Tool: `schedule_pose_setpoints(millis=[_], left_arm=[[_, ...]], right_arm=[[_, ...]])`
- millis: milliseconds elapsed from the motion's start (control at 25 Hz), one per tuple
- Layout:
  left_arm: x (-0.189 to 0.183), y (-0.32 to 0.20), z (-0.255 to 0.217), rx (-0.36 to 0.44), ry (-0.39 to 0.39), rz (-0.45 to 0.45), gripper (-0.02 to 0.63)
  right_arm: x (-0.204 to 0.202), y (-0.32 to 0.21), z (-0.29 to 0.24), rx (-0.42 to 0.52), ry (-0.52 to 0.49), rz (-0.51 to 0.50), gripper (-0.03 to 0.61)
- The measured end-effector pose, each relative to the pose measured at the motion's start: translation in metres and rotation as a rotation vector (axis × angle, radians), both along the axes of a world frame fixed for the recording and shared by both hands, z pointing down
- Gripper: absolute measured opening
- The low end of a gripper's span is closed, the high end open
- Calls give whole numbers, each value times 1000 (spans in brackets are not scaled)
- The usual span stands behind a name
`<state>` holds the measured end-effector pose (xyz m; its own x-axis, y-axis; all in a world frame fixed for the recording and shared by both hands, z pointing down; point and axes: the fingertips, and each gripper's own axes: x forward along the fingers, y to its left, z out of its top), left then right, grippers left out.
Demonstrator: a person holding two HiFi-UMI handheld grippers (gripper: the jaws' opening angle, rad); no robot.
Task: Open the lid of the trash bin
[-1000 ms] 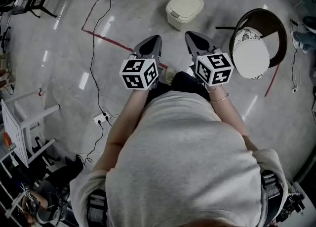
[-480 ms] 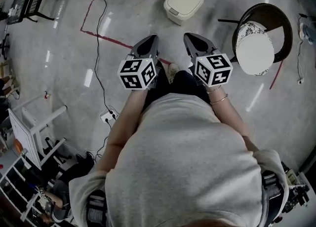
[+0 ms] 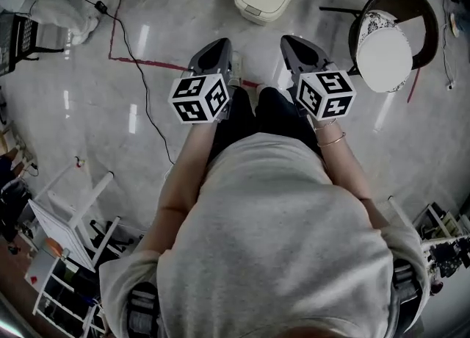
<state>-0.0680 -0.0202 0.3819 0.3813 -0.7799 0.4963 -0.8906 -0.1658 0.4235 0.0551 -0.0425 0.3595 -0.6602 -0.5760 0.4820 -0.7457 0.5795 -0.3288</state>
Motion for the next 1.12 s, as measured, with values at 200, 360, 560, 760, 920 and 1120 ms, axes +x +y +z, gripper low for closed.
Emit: schedule_pose_setpoints(millis=[200, 360, 560, 760, 920, 1120], left_arm=[[-22, -33, 17, -47, 8, 82, 9], [-34, -55, 35, -90, 17, 152, 9], [-38, -67, 51, -145, 56, 229, 9], [-27, -75, 69, -182, 96, 283, 9], [-20, -82, 87, -208, 105, 303, 9], [-10, -91, 117, -241, 115, 326, 9]], right_arm=[[-24, -27, 14, -39, 10, 66, 6], [-43, -48, 29, -72, 24, 111, 6], [-52, -56, 40, -104, 67, 125, 6], [-39, -65, 61, -143, 113, 154, 6], [-39, -78, 74, -148, 136, 149, 6], [-42, -95, 103, -175, 133, 129, 6]])
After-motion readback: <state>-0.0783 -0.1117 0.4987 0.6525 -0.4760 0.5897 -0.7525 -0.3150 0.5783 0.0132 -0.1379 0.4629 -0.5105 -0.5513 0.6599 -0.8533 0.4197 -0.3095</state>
